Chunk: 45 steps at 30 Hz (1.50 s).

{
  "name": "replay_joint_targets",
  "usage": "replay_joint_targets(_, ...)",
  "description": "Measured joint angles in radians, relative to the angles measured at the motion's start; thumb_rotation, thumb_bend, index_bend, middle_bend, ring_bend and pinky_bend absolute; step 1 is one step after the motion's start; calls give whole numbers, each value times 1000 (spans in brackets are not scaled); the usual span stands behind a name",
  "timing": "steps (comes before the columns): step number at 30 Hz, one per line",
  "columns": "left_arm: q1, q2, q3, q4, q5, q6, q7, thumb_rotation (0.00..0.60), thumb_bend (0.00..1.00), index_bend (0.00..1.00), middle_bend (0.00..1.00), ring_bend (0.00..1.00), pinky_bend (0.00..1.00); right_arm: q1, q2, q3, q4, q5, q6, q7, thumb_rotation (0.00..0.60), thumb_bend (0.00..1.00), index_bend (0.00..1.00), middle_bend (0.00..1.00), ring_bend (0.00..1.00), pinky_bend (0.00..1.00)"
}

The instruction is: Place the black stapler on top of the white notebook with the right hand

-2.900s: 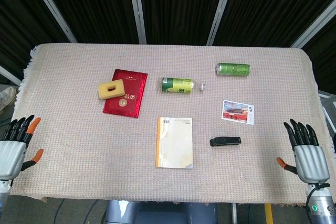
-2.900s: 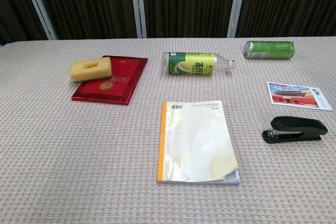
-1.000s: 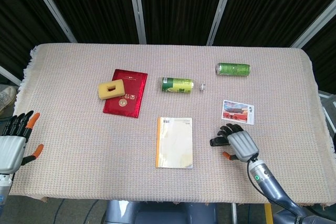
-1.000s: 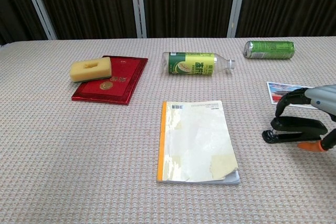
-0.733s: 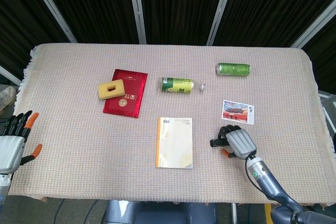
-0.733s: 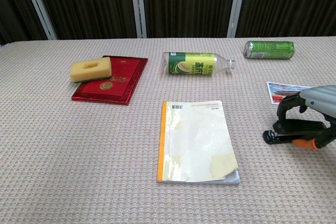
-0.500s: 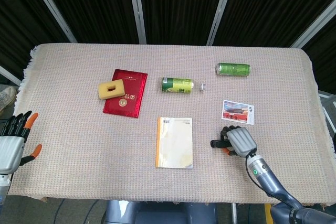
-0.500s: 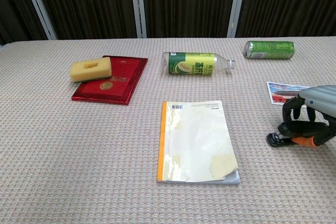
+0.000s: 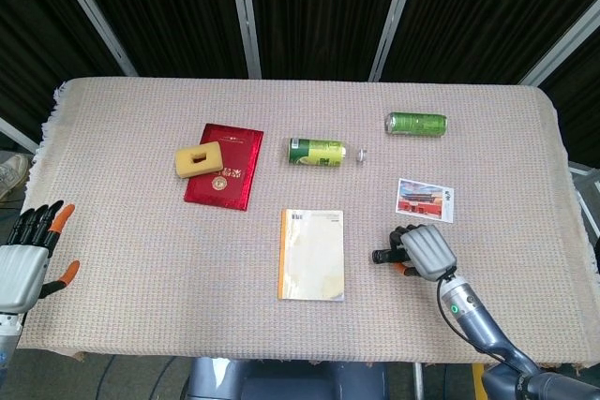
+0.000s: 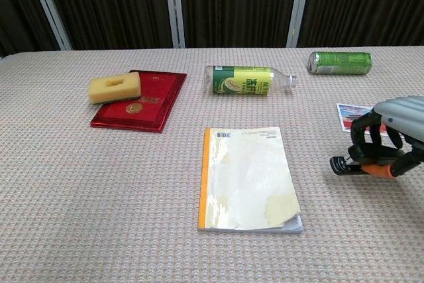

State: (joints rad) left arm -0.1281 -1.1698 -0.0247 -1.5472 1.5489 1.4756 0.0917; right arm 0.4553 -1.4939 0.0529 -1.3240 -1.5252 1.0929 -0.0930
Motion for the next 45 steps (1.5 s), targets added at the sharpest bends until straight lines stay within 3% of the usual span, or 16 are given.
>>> replay_joint_targets(11, 0, 21, 18, 6, 47, 14, -76, 600, 320, 0, 0, 0, 62, -6, 16, 5, -259, 22, 32, -309, 600, 344, 645, 481, 501, 605)
replay_joint_targets(18, -3, 35, 24, 20, 57, 13, -123, 600, 319, 0, 0, 0, 63, 4, -76, 5, -363, 75, 25, -539, 600, 344, 645, 481, 501, 605)
replay_joint_targets(30, -11, 45, 17, 45, 35, -4, -183, 600, 319, 0, 0, 0, 63, 69, -272, 47, -333, 207, -28, -707, 600, 343, 645, 481, 505, 605)
replay_joint_targets(45, -11, 44, 7, 57, 14, -6, -197, 600, 320, 0, 0, 0, 63, 162, -340, 107, -278, 307, -77, -759, 600, 344, 645, 482, 506, 605)
